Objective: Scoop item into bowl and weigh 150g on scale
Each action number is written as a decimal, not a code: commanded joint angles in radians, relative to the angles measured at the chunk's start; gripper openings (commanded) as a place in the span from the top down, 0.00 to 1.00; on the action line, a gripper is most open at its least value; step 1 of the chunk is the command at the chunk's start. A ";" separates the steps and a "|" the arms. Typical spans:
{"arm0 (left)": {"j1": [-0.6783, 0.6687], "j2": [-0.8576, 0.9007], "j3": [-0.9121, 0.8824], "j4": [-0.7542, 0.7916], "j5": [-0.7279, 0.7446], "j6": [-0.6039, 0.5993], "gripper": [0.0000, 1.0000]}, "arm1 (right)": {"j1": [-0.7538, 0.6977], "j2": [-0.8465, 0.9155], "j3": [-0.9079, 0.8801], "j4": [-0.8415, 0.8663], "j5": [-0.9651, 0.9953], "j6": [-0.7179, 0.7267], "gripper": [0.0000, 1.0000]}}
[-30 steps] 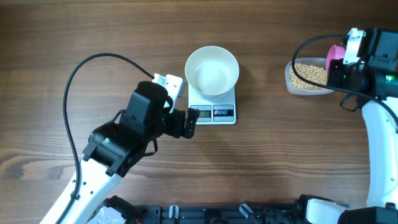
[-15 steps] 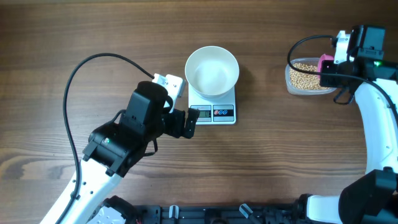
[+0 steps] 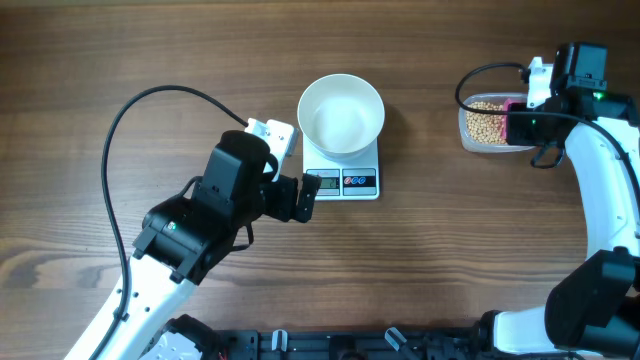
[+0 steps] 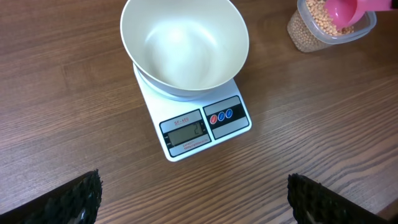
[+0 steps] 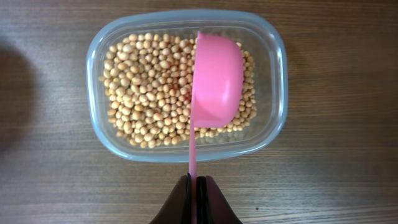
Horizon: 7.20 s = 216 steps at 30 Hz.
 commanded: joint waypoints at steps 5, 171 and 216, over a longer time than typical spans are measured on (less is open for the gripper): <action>0.004 0.004 0.005 0.003 0.012 -0.010 0.00 | -0.002 0.027 -0.004 -0.024 -0.102 -0.029 0.96; 0.004 0.004 0.005 0.003 0.012 -0.009 0.00 | -0.183 0.090 -0.127 -0.160 -1.440 0.087 0.96; 0.004 0.004 0.005 0.003 0.012 -0.009 0.00 | 0.583 -0.120 -0.105 0.393 -0.149 0.089 0.96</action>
